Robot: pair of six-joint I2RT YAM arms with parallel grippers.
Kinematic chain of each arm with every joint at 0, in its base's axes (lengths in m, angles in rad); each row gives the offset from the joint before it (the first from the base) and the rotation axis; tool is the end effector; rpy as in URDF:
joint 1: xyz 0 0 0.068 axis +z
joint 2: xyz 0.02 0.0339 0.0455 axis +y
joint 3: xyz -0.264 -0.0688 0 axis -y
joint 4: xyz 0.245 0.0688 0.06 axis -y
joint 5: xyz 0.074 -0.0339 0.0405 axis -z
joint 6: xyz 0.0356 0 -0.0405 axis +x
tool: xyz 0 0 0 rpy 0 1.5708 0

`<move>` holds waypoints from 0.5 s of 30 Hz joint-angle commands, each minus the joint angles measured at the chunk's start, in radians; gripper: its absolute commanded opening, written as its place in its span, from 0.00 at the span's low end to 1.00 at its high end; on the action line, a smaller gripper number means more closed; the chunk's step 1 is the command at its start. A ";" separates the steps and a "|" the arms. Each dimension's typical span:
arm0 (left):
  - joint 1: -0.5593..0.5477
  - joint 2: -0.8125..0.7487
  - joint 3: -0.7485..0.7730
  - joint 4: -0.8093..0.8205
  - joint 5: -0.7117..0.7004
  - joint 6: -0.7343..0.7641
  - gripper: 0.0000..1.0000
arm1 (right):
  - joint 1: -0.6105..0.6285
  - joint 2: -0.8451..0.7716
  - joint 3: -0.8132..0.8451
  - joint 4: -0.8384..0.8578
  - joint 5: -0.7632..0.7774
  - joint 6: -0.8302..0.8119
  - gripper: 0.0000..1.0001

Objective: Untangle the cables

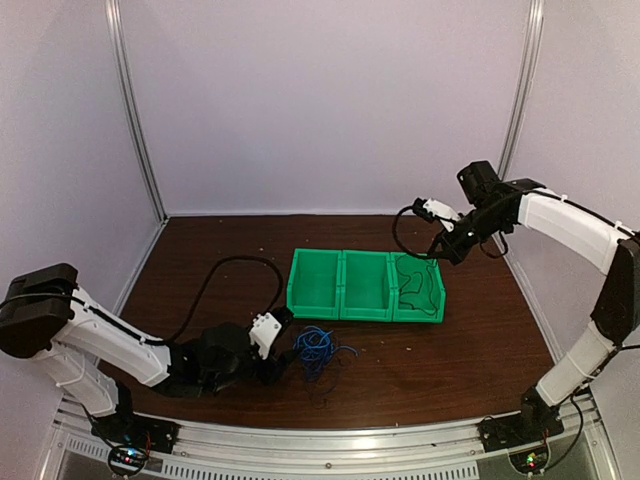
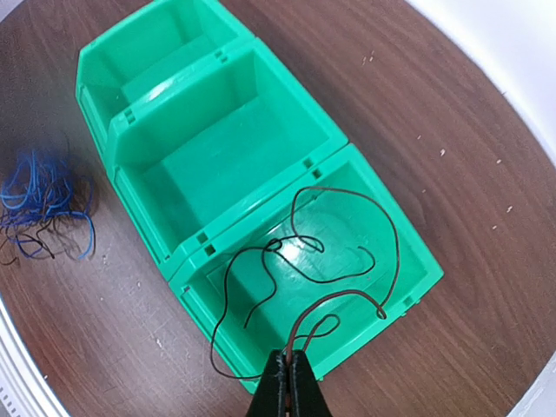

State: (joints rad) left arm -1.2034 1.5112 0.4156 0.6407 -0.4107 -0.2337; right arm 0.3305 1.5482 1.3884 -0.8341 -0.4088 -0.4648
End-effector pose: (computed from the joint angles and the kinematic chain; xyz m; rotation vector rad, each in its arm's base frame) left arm 0.1086 -0.2427 0.1398 0.7039 1.8954 -0.5094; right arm 0.3015 0.1184 0.3083 -1.1113 2.2482 0.4679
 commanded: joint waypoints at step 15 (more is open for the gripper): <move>-0.002 -0.002 0.017 0.046 0.001 0.010 0.58 | 0.005 0.306 -0.028 0.126 -0.052 0.031 0.00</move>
State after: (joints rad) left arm -1.2034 1.5112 0.4171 0.6498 -0.4072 -0.2337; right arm 0.3309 1.7988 1.3483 -0.7574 -0.4744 -0.4576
